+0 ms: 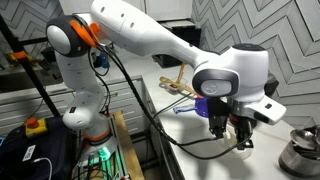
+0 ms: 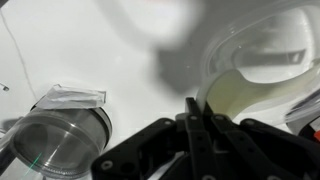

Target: Put the spoon inside the container

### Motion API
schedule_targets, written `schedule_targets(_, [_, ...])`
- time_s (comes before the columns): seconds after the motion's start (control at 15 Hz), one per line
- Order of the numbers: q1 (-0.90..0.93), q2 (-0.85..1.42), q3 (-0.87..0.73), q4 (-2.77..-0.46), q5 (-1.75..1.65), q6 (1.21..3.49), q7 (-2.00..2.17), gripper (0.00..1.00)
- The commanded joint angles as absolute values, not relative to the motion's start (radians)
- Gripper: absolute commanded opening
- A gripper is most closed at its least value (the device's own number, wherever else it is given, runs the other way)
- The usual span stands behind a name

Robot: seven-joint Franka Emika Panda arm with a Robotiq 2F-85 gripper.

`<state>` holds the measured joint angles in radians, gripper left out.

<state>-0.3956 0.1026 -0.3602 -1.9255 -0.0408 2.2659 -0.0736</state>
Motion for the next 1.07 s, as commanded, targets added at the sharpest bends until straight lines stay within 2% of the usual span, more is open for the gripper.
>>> schedule_targets(0.0, [-0.391, 0.12, -0.359, -1.935, -0.036, 2.284, -0.074, 0.05])
schedule_targets(0.07, [-0.391, 0.124, -0.359, -1.933, -0.036, 2.279, -0.077, 0.3])
schedule_targets(0.13, [-0.392, 0.128, -0.36, -1.929, -0.035, 2.277, -0.078, 0.31])
schedule_targets(0.73, [-0.412, 0.059, -0.363, -1.894, 0.014, 2.22, -0.199, 0.97])
schedule_targets(0.8, [-0.422, 0.015, -0.361, -1.906, 0.043, 2.22, -0.321, 1.0])
schedule_targets(1.0, [-0.434, -0.092, -0.389, -1.931, 0.086, 2.239, -0.527, 1.0])
